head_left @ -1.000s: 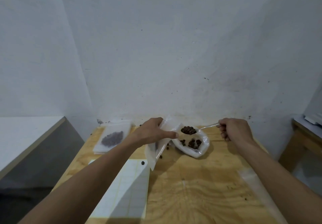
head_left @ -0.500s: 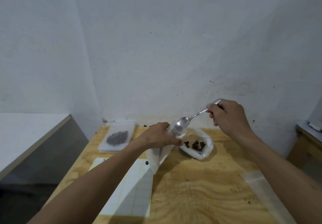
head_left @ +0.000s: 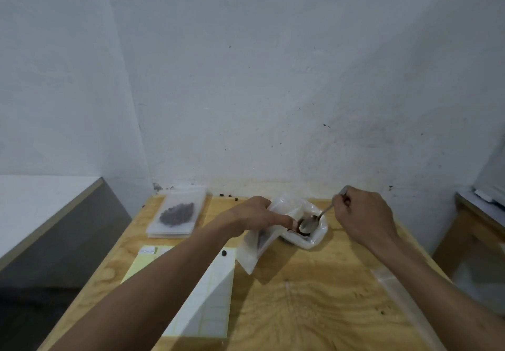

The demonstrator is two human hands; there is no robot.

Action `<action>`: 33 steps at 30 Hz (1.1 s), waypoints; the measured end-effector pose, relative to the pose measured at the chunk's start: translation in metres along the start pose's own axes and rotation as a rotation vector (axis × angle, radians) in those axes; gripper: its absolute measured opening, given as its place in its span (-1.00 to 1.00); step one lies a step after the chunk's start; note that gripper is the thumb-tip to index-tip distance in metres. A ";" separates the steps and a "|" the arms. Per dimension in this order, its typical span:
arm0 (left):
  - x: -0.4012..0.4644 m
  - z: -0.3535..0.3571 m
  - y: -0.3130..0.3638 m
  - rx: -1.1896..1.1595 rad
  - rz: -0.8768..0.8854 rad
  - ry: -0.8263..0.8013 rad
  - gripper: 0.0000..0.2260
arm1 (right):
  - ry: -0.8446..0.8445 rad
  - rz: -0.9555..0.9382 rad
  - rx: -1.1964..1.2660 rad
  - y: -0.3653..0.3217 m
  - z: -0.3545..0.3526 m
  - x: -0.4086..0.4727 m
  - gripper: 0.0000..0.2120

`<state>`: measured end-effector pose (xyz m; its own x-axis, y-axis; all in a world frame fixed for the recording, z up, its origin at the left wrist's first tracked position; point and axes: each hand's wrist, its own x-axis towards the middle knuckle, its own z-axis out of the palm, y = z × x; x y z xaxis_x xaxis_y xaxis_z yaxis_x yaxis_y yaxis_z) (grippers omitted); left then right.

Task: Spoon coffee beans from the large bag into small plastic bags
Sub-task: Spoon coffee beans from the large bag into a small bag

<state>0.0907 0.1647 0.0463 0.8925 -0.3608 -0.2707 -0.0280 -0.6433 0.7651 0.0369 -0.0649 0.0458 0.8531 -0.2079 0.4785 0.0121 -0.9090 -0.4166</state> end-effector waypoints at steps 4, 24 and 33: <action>0.004 0.006 0.008 -0.096 0.061 0.073 -0.56 | -0.016 0.073 -0.010 0.010 0.012 -0.002 -0.69; 0.009 -0.018 -0.006 -0.110 0.029 0.158 -0.41 | -0.132 0.644 0.720 0.010 0.011 0.027 -0.82; -0.003 -0.044 -0.016 -0.020 0.094 0.141 -0.61 | -0.092 0.610 0.780 -0.006 -0.011 0.048 -0.81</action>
<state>0.1080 0.2058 0.0602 0.9409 -0.3191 -0.1137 -0.1063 -0.5969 0.7952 0.0722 -0.0738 0.0802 0.8644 -0.5016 -0.0351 -0.1307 -0.1569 -0.9789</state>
